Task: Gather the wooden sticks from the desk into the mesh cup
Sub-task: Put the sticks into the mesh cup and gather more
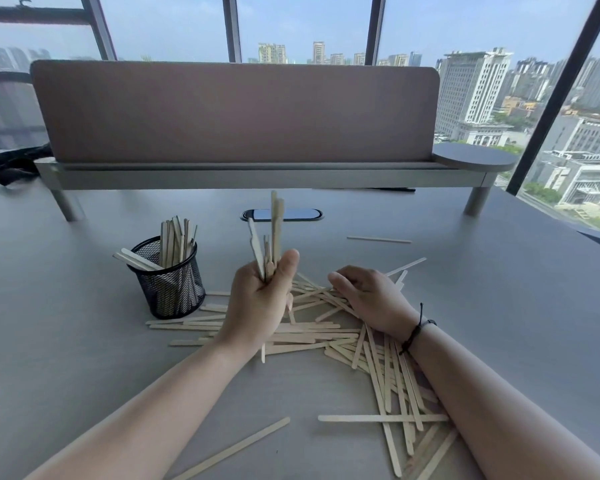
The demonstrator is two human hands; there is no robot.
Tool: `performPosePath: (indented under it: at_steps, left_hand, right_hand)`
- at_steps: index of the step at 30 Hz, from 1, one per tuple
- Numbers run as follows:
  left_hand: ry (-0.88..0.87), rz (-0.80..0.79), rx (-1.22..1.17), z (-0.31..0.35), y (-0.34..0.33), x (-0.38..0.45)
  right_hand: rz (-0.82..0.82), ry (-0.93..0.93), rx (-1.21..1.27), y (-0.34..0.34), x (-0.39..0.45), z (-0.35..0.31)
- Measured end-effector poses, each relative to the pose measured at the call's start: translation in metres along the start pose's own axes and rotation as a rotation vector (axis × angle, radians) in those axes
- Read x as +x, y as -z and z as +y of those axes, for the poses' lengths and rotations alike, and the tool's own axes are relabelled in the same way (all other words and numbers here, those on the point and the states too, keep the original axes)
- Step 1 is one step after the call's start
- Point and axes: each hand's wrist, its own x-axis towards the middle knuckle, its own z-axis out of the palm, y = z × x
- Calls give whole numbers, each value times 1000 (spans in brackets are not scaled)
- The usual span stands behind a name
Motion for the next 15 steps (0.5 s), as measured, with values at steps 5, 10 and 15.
performPosePath:
  at_steps: [5,10,15]
  left_hand:
    - [142,113,-208,4,5,4]
    - [174,88,-299,7,18,10]
    - [92,16,-71,0,24,8]
  right_hand:
    - [-6,-3,-10,0,0,0]
    - [-3,41,-44,-1,-3,-1]
    - [-12,98,-124,-2,-7,-2]
